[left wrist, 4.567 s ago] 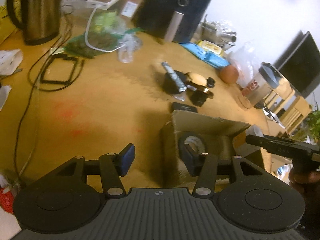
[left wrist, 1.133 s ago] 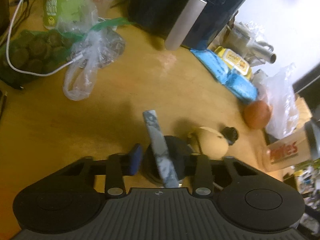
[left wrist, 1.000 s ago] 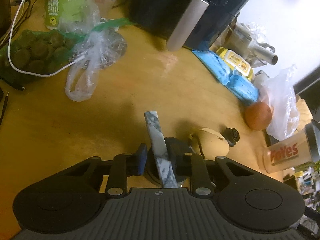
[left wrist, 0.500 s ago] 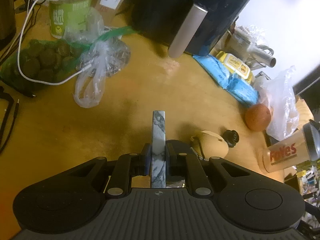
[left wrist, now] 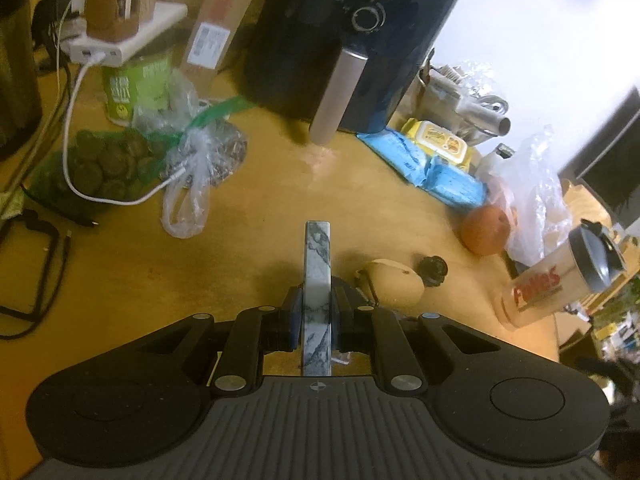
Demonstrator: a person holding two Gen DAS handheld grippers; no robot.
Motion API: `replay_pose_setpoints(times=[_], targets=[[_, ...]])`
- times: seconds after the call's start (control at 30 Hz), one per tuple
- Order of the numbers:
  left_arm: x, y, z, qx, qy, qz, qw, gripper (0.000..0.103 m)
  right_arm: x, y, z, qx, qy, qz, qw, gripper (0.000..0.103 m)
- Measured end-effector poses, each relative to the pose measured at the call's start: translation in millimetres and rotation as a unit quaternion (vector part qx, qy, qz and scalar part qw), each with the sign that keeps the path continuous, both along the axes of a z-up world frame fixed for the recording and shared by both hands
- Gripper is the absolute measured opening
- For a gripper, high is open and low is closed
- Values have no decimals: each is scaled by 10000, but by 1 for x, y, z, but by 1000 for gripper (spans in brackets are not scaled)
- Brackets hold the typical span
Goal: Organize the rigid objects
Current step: 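Grasp the metal ring with the right tool while the left tool holds the strip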
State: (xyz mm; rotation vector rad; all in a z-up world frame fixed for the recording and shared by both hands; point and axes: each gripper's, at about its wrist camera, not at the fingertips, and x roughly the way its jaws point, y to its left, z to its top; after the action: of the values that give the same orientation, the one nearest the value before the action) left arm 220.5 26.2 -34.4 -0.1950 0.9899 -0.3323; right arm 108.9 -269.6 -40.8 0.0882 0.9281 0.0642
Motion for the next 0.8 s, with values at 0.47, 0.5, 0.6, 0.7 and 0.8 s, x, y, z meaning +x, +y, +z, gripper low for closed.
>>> replay_pose_setpoints(times=[0.47, 0.5, 0.6, 0.7, 0.8], targets=[[-42, 15, 26, 465, -110, 285, 9985, 16, 30, 36, -6, -293, -174, 1213, 9920, 103], [-45, 17, 28, 463, -117, 308, 9984, 16, 32, 40, -6, -320, -202, 1317, 9906, 103], [-56, 22, 32, 446, -134, 375, 9982, 16, 38, 52, -7, -382, -285, 1588, 9862, 103], [-65, 26, 35, 405, -129, 441, 9981, 16, 43, 64, -8, -501, -360, 1885, 9801, 102], [-73, 30, 35, 371, -117, 485, 9981, 16, 46, 76, -12, -665, -422, 2177, 9728, 95]])
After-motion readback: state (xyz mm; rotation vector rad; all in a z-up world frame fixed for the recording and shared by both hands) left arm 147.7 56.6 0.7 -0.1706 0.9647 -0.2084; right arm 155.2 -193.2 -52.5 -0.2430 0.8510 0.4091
